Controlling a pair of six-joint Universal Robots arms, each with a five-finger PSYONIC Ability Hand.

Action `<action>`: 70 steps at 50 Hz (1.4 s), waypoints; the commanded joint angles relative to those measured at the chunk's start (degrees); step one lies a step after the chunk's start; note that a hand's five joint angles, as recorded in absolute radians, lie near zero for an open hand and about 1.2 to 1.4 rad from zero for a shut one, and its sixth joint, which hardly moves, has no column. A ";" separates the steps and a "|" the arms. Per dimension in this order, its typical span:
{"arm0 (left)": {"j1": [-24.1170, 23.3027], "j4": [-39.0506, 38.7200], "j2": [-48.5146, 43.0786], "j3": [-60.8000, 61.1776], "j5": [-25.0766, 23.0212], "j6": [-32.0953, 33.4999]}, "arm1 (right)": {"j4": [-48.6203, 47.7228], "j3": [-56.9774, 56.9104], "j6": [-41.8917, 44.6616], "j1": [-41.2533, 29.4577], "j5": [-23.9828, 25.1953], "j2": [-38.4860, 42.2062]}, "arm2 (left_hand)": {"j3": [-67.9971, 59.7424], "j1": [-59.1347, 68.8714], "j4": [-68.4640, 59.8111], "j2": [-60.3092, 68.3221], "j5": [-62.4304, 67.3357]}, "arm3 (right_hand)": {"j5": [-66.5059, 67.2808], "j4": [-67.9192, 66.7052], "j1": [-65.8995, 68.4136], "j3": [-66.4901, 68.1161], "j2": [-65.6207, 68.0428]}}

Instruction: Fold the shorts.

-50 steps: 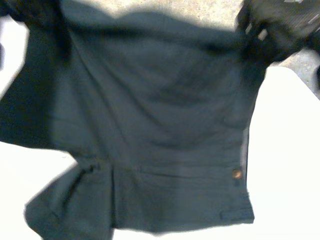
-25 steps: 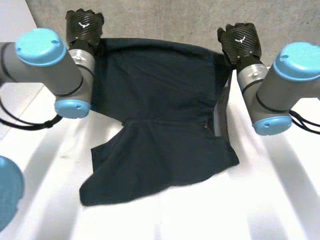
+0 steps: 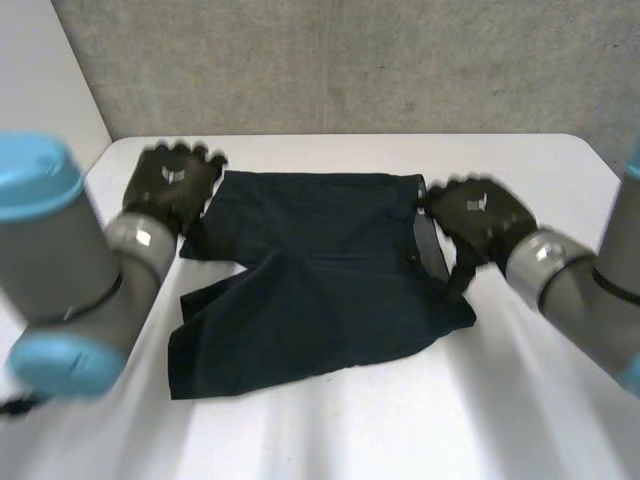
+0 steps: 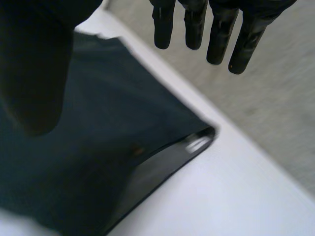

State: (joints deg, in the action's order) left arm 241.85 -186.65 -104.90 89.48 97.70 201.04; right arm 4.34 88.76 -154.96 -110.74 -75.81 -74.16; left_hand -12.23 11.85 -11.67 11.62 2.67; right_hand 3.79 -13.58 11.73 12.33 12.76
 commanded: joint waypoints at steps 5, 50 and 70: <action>-5.51 0.42 11.91 27.41 -0.14 -5.04 | -6.00 16.80 9.23 6.32 12.44 -1.60 | -10.43 10.81 -10.99 11.04 9.99 | 14.12 -14.33 16.18 15.58 15.15; 0.65 -11.28 -1.54 24.42 -1.02 -7.33 | -18.23 10.82 9.06 7.55 7.61 12.38 | -67.77 68.15 -68.33 68.38 67.33 | 66.21 -66.42 68.27 67.67 67.24; 0.03 33.36 22.72 28.74 -2.69 2.16 | 34.40 15.12 32.95 7.90 4.44 -5.72 | -67.77 68.15 -68.33 68.38 67.33 | 66.21 -66.42 68.27 67.67 67.24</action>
State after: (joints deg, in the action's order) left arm 241.89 -169.51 -89.24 117.81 94.96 200.28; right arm 20.04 100.75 -135.50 -103.46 -70.48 -74.54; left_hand -67.93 62.93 -68.76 68.47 55.52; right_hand 55.14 -68.14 52.81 67.25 67.37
